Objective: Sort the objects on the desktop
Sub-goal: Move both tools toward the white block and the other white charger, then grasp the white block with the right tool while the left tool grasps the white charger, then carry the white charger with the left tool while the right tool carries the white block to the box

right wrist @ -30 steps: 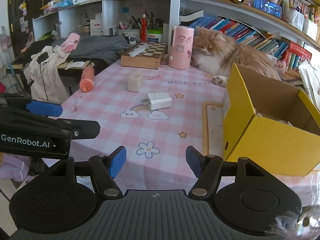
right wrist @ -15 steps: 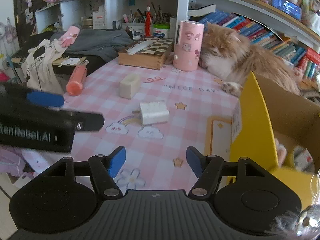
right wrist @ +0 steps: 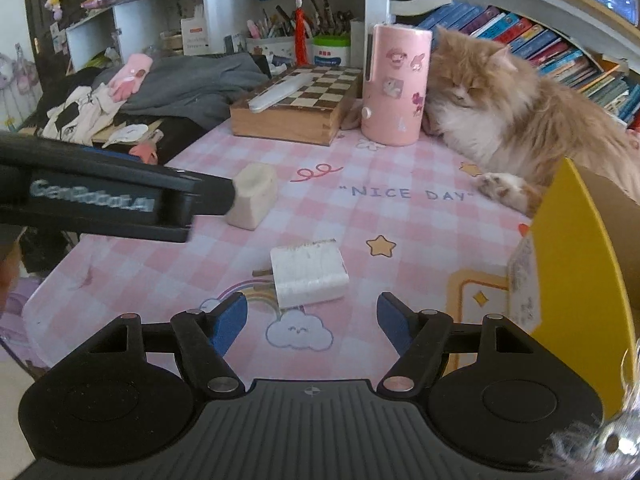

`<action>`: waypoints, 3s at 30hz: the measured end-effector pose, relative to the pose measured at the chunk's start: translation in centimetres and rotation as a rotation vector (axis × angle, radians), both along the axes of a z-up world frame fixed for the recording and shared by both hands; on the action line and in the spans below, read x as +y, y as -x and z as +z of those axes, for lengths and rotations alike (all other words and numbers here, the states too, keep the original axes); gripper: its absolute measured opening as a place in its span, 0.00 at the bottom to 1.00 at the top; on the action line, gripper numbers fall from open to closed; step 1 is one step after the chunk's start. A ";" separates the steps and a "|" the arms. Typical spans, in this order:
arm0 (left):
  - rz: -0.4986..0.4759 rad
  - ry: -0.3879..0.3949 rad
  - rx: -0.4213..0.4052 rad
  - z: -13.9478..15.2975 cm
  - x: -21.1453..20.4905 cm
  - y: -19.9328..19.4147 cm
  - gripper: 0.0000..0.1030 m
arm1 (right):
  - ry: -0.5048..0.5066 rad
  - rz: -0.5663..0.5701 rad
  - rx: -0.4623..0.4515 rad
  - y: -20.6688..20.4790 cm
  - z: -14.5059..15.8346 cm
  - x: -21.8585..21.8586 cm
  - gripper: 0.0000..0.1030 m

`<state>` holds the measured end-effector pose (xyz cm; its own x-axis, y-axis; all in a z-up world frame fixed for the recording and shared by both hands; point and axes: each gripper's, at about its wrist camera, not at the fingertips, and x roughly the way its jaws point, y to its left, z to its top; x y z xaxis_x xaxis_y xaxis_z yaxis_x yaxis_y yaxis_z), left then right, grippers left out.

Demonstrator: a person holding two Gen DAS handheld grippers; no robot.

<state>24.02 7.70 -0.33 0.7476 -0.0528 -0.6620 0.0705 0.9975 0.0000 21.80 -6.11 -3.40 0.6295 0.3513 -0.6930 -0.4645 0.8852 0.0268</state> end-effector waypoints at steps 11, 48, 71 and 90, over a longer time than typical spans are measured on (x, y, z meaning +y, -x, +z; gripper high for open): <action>-0.017 -0.001 0.107 -3.4 -0.4 -6.4 0.82 | 0.020 -0.008 0.018 -3.7 -1.8 1.4 0.68; 0.083 0.196 0.093 -1.2 2.8 -2.8 0.25 | -0.053 -0.004 0.006 -3.8 -0.6 -0.7 0.48; 0.049 0.310 0.019 2.0 4.7 7.5 0.25 | -0.037 -0.031 -0.106 4.1 3.6 -2.3 0.48; -0.012 0.347 0.038 1.6 5.2 15.6 0.24 | -0.043 -0.137 -0.083 12.8 4.1 -3.0 0.48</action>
